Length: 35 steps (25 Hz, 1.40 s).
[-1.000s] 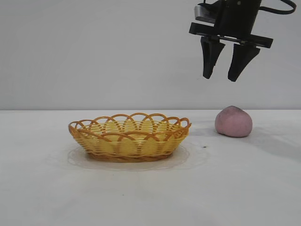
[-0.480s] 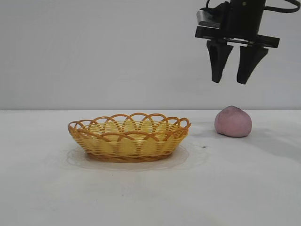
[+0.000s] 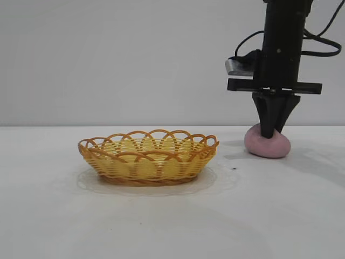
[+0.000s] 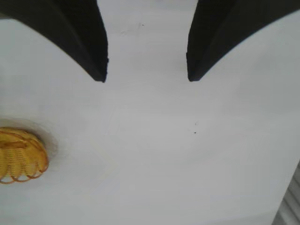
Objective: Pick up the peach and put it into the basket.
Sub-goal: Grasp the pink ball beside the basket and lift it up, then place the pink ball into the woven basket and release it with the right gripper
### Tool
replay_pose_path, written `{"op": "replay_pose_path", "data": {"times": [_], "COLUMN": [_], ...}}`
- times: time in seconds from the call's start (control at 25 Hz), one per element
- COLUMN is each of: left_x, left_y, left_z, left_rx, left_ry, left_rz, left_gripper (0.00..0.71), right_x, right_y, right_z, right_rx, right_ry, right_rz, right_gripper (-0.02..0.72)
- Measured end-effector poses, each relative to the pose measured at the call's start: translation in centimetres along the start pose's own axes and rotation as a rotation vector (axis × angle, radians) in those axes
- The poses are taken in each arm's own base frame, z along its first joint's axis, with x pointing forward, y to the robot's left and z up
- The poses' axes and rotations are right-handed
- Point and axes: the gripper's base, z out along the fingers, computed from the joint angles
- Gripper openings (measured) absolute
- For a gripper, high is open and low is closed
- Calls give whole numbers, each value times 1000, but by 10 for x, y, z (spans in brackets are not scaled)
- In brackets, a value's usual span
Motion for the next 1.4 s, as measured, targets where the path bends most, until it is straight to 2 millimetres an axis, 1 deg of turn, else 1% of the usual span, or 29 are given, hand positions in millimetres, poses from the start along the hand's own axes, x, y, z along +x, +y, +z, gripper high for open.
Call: {"op": "replay_pose_path", "data": {"times": [0.04,0.12,0.2,0.28,0.4,0.52,0.6,0.72,0.84,0.92,0.96,1.04,1.08,1.12,1.16,1.2,1.24,1.32,1.4], "left_x": [0,0,0,0,0,0,0,0,0,0,0,0,0,0,0,0,0,0,0], "left_y": [0,0,0,0,0,0,0,0,0,0,0,0,0,0,0,0,0,0,0], "left_z": [0,0,0,0,0,0,0,0,0,0,0,0,0,0,0,0,0,0,0], "left_rx": [0,0,0,0,0,0,2,2,2,2,2,2,2,2,2,2,2,2,2], "left_ry": [0,0,0,0,0,0,0,0,0,0,0,0,0,0,0,0,0,0,-1], "left_rz": [0,0,0,0,0,0,1,1,1,1,1,1,1,1,1,1,1,1,1], "left_gripper": [368,368,368,368,368,368,368,368,368,368,368,368,368,368,368,368,368,368,368], "right_x": [0,1,2,3,5,8,9,9,8,6,6,5,5,4,4,3,2,1,2], "right_y": [13,39,59,76,92,97,98,98,99,99,100,101,101,99,96,88,76,45,4], "right_z": [-4,-3,6,21,46,69,78,82,81,77,73,63,58,50,42,35,27,13,5], "right_rx": [-23,-77,-101,-113,-124,-133,-136,-143,-147,-145,-146,-142,-129,-104,-76,-35,12,91,139], "right_ry": [1,20,43,80,133,178,197,196,192,182,176,163,157,144,131,119,104,81,69], "right_rz": [-31,-89,-135,-175,-208,-211,-210,-204,-199,-183,-177,-170,-166,-165,-150,-128,-98,-25,74], "right_gripper": [0,0,0,0,0,0,0,143,365,474,506,503,503,545,529,529,529,529,529]}}
